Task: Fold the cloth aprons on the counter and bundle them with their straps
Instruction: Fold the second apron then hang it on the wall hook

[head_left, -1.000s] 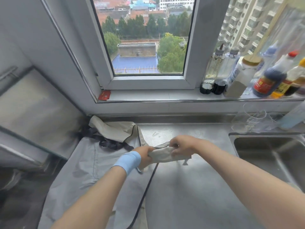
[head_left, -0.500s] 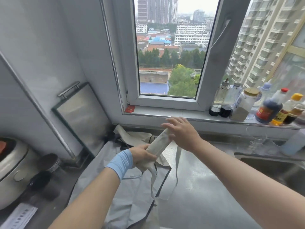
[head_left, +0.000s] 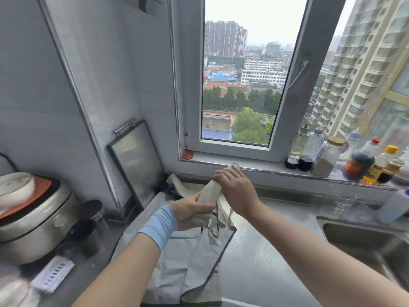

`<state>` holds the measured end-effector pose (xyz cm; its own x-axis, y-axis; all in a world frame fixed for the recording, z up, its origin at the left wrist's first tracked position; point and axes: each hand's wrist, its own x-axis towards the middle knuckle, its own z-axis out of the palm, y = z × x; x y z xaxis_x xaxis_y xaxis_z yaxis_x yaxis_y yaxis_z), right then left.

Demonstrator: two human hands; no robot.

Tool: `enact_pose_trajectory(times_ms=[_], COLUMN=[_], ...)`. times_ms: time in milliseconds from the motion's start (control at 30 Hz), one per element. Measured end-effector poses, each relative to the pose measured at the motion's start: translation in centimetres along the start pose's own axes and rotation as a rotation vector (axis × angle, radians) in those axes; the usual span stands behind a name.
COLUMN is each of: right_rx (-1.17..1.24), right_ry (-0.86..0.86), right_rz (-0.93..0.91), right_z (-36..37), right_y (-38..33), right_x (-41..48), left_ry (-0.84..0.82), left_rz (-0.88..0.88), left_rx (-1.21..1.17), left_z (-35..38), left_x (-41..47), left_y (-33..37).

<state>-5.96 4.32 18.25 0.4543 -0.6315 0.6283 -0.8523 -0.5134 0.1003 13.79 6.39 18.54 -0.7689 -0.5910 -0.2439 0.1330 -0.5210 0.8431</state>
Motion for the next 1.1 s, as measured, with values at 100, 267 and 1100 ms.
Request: enact_pose_trajectory(times_ms=[100, 267, 1100], right_rx=[0.093, 0.302, 1.285], right_ry=[0.024, -0.152, -0.466], right_rz=[0.106, 0.34, 0.734], right_z=[-1.3, -3.3, -7.5], right_y=[-0.9, -2.3, -5.4], right_x=[0.6, 2.4, 11.5], left_ry=[0.034, 0.154, 0.421], left_rz=[0.059, 0.137, 0.279], left_rx=[0.054, 0.167, 0.66], left_z=[0.7, 1.2, 2.3], left_x=[-1.4, -2.2, -5.2], left_y=[0.5, 1.3, 7.8])
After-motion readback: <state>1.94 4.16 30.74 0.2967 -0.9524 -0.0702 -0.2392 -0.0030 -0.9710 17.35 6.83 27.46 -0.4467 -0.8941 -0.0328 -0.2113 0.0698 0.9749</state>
